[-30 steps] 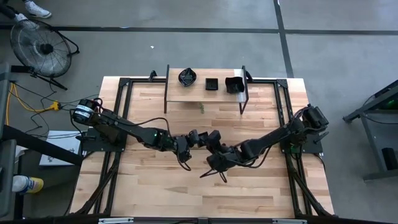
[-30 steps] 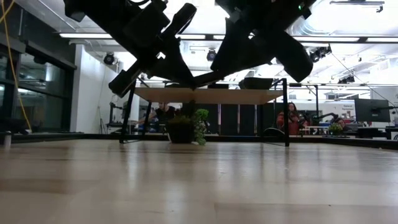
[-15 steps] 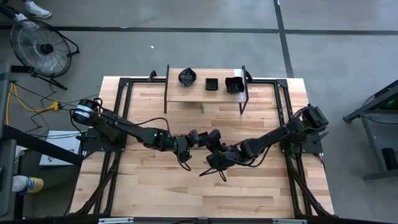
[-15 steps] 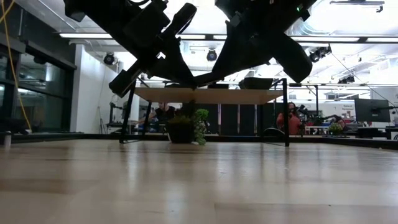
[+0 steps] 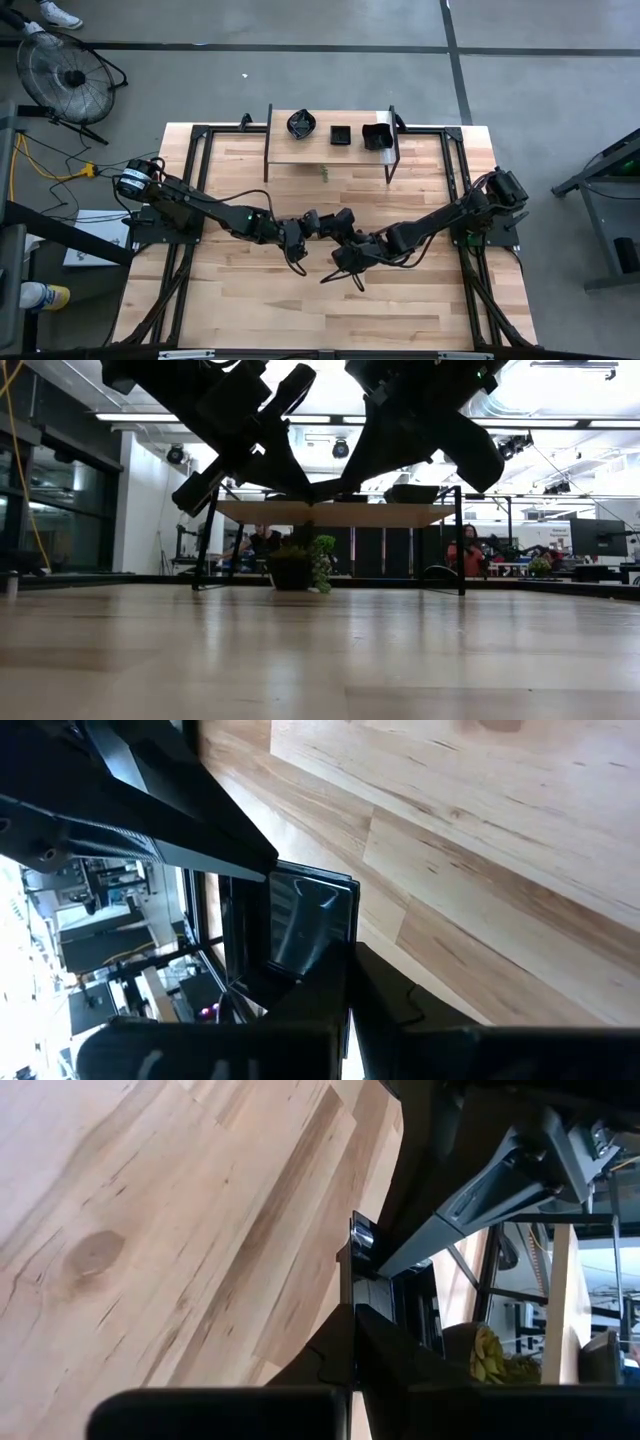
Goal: Pick & Place Mini shaped plates
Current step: Stack the square plate on top of the other square plate on the shelf
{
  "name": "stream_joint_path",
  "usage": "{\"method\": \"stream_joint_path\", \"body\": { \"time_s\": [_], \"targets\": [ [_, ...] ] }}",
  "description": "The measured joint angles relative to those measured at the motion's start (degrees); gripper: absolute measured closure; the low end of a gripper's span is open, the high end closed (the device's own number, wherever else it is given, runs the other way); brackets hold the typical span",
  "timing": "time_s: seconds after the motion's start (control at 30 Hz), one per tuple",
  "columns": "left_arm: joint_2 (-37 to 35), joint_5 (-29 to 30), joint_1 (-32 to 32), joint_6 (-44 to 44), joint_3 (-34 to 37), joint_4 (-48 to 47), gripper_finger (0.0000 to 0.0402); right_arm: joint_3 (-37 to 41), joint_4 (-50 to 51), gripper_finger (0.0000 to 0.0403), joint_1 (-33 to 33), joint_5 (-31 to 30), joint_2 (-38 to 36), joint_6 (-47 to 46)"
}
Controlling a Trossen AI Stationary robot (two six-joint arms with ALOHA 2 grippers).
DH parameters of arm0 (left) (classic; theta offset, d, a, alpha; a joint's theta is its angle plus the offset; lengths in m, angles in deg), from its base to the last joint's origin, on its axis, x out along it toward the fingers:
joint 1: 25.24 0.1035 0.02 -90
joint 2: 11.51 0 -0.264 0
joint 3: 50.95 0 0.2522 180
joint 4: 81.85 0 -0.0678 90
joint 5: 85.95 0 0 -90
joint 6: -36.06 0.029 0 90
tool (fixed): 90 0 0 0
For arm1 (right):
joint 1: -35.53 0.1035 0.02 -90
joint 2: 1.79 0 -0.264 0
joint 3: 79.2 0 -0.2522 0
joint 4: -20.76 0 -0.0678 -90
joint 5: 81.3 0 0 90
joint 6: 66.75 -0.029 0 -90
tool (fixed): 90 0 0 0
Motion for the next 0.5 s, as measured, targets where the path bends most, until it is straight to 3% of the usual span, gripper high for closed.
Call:
{"method": "stream_joint_path", "body": {
  "time_s": [0.17, 0.5],
  "targets": [
    [0.0, -0.3, 0.0, 0.1, 0.0, 0.0, 0.0379, 0.0, 0.1, 0.0401, -0.3, 0.9, 0.0, -0.9],
    [0.0, 1.0, 0.0, 0.2, 0.0, 0.3, 0.0300, 0.0, 1.1, 0.0402, -0.8, 2.5, 0.0, -3.2]
  ]
}}
